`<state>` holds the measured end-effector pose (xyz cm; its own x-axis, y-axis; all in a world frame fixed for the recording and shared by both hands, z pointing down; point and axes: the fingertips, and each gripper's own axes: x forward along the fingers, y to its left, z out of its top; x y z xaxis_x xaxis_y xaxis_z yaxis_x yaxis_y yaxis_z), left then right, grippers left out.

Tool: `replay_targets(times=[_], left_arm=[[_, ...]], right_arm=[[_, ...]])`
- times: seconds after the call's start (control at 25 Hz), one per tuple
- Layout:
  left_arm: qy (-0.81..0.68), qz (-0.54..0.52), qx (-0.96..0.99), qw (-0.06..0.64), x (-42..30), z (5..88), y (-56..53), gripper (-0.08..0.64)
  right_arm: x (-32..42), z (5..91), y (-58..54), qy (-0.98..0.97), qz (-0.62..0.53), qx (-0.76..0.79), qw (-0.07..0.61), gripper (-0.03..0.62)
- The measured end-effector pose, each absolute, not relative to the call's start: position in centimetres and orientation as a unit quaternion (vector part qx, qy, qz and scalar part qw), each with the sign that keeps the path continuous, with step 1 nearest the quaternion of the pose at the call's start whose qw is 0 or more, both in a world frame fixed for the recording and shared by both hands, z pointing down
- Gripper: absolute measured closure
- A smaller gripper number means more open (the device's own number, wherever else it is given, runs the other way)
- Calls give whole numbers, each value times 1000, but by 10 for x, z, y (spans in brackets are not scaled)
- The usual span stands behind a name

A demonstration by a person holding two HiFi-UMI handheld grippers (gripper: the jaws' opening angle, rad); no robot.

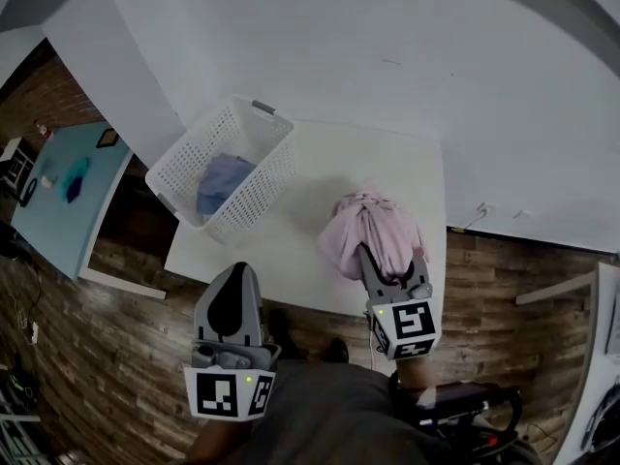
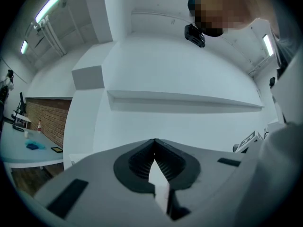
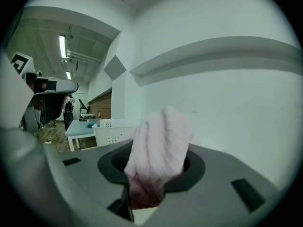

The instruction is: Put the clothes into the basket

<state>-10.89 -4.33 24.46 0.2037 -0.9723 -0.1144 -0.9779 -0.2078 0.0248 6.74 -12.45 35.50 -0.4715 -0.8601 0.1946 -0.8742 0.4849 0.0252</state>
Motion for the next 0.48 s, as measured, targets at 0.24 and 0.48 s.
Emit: replay_targets(times=[0.24,0.48], left_arm=[[633,61,-771,30,-148,236,-58,551],[633,77,-770,31,-199,227,-83,551]], right_arm=[[34,317,-144,-859,15,507,70,437],[-17,265,-165,-860,-39,507,44,436]])
